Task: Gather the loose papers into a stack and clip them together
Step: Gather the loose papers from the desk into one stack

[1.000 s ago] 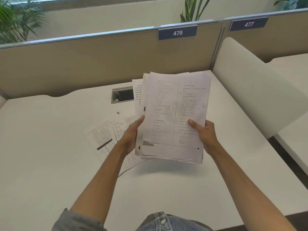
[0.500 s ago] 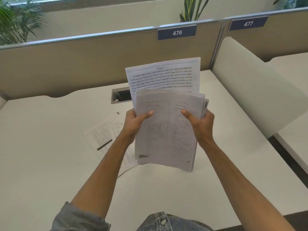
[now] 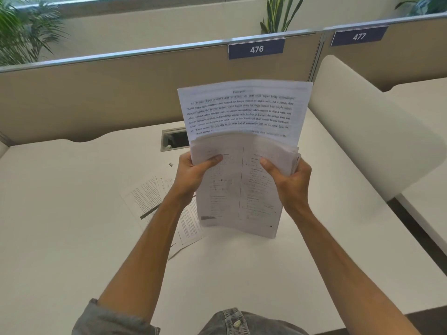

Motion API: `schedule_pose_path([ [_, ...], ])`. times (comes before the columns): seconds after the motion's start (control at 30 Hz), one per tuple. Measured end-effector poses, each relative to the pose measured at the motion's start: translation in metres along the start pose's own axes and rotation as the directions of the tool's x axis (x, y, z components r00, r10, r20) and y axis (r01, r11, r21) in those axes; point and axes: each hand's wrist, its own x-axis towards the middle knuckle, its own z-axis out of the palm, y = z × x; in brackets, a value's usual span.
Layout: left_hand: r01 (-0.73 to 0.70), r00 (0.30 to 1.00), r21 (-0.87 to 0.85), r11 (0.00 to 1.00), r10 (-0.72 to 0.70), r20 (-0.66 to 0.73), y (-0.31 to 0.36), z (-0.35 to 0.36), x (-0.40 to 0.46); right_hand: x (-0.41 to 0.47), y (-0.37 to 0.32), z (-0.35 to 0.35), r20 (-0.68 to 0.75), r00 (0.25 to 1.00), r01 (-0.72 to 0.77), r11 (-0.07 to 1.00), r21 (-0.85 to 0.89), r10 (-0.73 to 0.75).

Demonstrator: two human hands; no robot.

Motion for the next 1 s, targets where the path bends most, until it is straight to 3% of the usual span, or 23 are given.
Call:
schedule_pose_path([
  [0.23,0.100,0.994,0.042,0.994,-0.101,0.035,-0.027,-0.008,-0.014,-0.031,0.030,-0.007,-0.010,0.990,-0.143,0.990,-0.001,0.143],
  [0.5,-0.018,0.994,0.035,0.999,0.014,0.107,0.006,-0.017,0.003,-0.012,0.005,-0.008,0.013,1.000,0.005,1.000,-0.022,-0.005],
  [0.73,0.148,0.972,0.007,0.989,-0.147,0.182,-0.034,-0.012,-0.008,-0.029,0.040,-0.009,0.027,0.989,-0.147,0.989,-0.006,0.148],
  [0.87,0.221,0.970,0.011,0.975,-0.221,0.102,-0.063,-0.002,-0.018,-0.041,0.059,-0.009,0.006,0.974,-0.225,0.974,-0.004,0.225],
  [1.0,0.196,0.980,-0.051,0.979,-0.195,0.025,-0.070,0.004,-0.016,-0.035,0.058,-0.006,-0.001,0.978,-0.207,0.978,0.006,0.207],
])
